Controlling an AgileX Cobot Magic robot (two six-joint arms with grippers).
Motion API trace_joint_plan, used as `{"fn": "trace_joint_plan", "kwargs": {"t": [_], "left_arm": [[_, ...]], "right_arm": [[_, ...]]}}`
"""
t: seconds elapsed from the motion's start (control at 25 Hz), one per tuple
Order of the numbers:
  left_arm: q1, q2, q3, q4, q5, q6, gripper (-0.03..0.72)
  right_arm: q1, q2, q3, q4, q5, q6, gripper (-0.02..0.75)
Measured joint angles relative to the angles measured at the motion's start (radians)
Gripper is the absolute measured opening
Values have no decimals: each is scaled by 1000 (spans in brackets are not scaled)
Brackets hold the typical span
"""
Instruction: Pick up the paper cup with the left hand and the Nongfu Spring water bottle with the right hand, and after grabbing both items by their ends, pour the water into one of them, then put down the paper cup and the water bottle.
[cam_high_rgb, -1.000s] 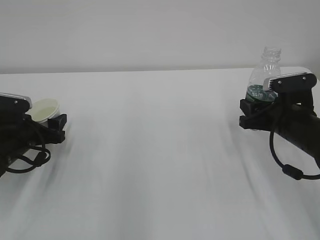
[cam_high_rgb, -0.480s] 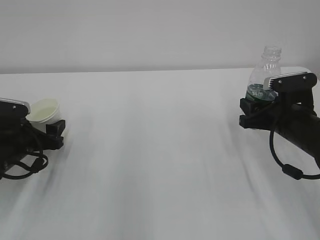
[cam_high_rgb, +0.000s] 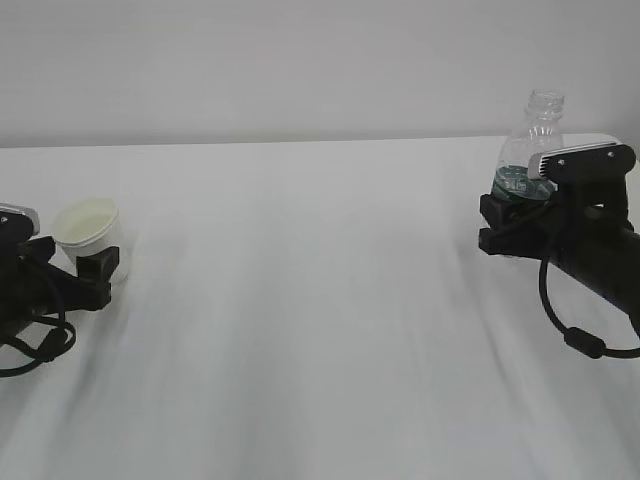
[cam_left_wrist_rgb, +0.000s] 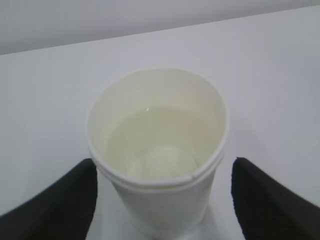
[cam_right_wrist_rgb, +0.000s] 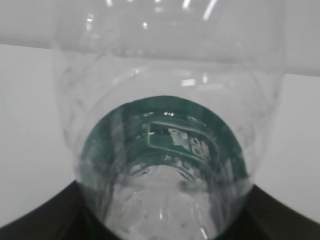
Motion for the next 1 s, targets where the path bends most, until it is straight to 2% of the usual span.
{"fn": "trace_joint_plan", "kwargs": {"t": [0.32,0.36,0.56,1.0], "left_arm": [[0,-61,71,0,0,0,593],[0,-73,80,0,0,0,615],[0,-139,130,14,0,-4,609],[-4,-234,166,141,0,-80,592]], "right_arm": [[0,0,0,-8,0,6,437],[0,0,0,-8,0,8,437],[0,0,0,-8,0,10,437],[0,0,0,-14,-8,26,437]]}}
